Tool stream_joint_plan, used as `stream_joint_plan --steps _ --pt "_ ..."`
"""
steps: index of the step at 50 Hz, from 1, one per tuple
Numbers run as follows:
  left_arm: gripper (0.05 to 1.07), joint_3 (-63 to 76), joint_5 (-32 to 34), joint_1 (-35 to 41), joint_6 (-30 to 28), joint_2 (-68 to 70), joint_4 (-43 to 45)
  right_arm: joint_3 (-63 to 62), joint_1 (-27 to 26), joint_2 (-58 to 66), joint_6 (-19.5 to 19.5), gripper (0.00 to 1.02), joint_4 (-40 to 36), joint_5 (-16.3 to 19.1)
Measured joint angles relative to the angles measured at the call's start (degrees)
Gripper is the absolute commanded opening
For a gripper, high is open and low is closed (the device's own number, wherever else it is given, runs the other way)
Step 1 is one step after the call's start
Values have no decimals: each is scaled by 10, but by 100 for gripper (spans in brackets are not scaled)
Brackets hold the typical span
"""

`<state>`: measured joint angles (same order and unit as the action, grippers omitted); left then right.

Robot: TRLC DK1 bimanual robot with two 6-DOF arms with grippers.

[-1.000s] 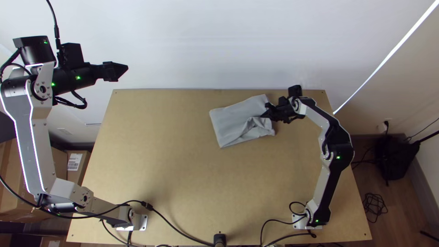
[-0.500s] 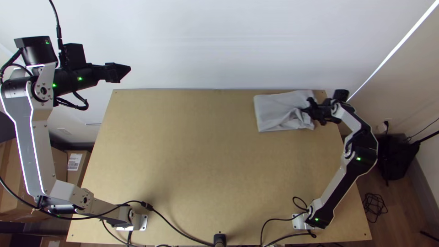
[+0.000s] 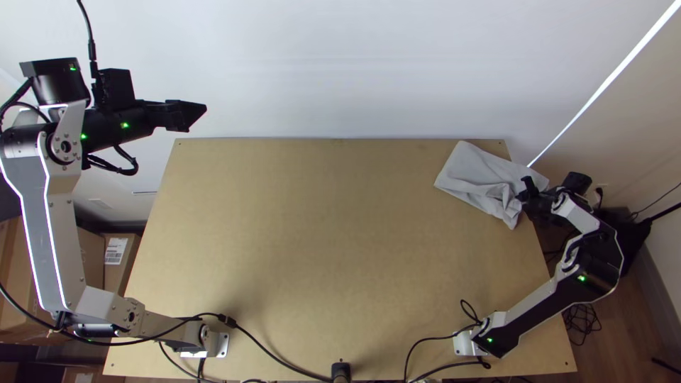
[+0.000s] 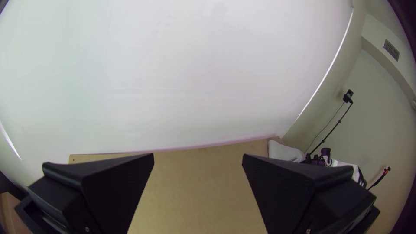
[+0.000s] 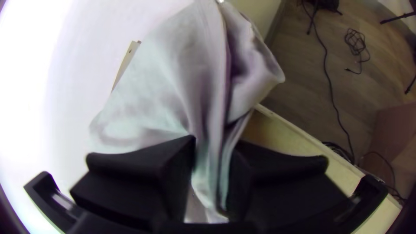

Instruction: Fold the t-shirt

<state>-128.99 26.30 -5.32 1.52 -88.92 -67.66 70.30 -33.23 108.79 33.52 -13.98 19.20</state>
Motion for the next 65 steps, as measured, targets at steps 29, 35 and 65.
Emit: stream_joint_plan --steps 29,35,65 --pt "103 0 0 1 0 3 -2 29 110 -99 -95 92 52 -119" --pt "103 0 0 0 0 3 -4 37 141 -103 -100 92 47 -148" --pt "103 0 0 -2 0 5 -11 9 84 -110 -146 92 -18 -170"
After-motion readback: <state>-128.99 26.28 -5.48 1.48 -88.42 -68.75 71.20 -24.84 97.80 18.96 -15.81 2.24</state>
